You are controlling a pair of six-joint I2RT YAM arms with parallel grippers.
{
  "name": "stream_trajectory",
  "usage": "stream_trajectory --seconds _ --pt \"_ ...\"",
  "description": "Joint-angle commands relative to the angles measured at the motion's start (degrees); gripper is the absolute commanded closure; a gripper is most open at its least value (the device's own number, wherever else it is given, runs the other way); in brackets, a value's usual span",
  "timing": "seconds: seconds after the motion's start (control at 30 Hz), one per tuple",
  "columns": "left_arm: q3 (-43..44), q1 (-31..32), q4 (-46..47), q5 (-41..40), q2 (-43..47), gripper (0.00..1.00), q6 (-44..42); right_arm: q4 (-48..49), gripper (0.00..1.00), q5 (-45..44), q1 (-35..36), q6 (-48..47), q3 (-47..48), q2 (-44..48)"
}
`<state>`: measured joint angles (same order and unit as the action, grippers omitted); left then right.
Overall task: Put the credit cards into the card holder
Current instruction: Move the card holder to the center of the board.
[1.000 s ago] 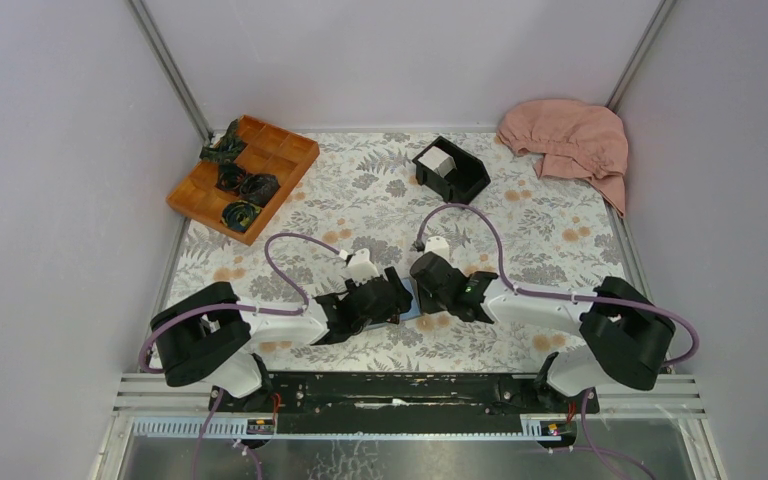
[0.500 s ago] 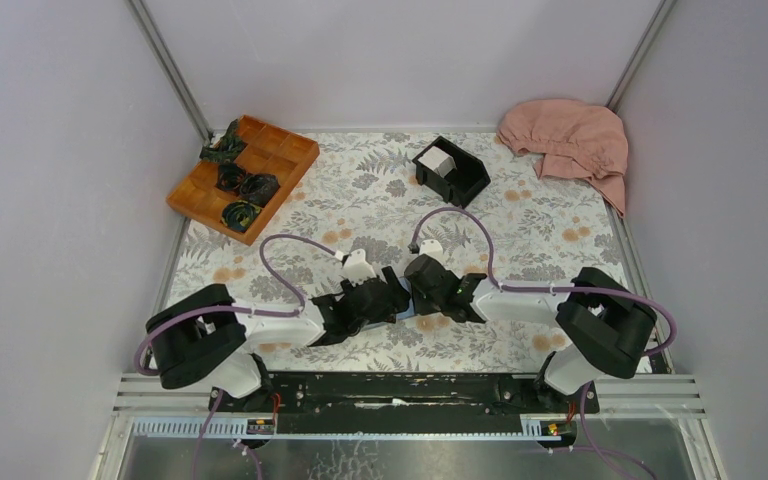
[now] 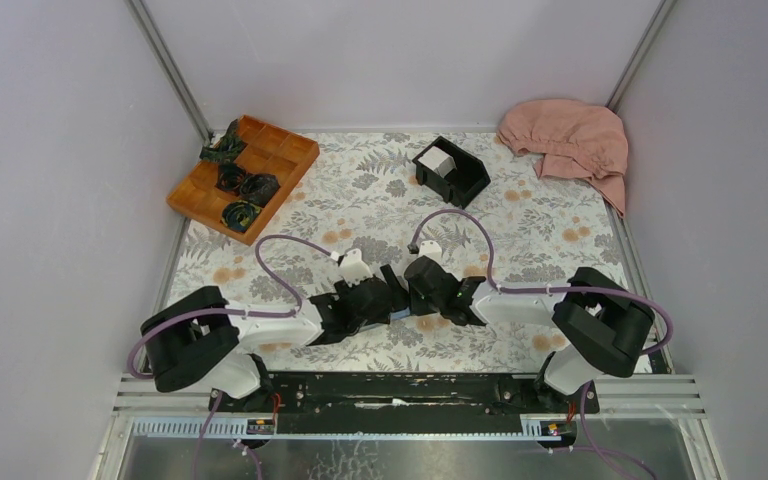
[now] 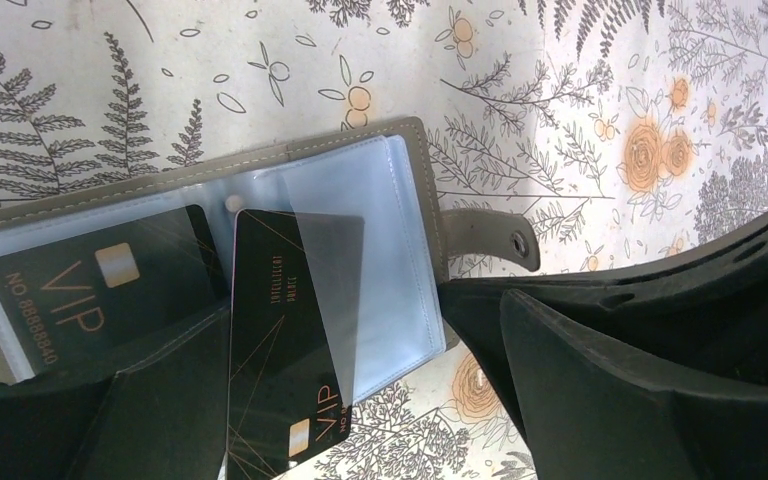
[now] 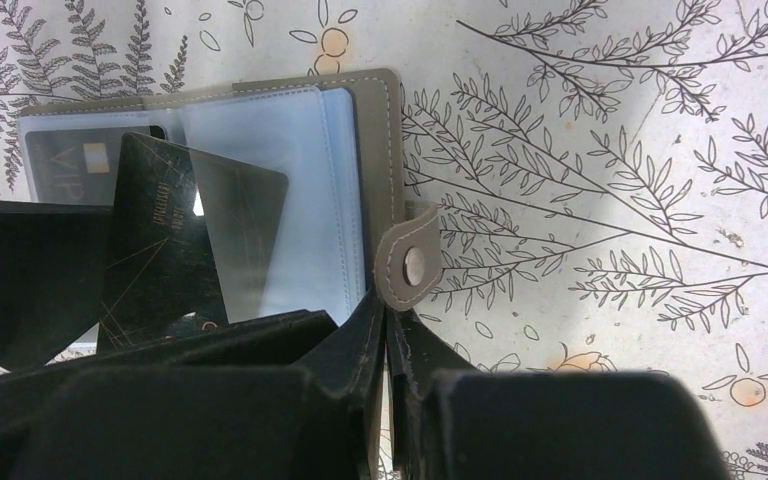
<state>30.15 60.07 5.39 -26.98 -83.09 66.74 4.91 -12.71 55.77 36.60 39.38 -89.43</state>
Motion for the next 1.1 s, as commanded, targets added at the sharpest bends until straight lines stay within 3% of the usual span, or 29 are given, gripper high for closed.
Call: stream_trajectory --seconds 0.0,0.33,0.73,1.07 --pt "-3.2 -0.1 -23.2 -1.1 -5.2 0.01 2.8 -2.7 0.92 0.3 0.6 0.9 -1.6 -2.6" --pt "-1.4 0.0 -26.0 -8.7 -2.7 0.00 11.6 -2.7 0.94 -1.2 0.5 1.5 -0.7 -5.6" --pt "-1.5 0.0 -26.6 -10.5 -0.9 0.00 12.8 -3.2 0.98 -2.7 -3.2 1.3 -1.7 -6.9" --pt "-3.3 0.0 -20.7 -11.7 5.8 0.00 8.5 -1.9 0.99 -1.3 -7.8 0.2 -3.0 -7.7"
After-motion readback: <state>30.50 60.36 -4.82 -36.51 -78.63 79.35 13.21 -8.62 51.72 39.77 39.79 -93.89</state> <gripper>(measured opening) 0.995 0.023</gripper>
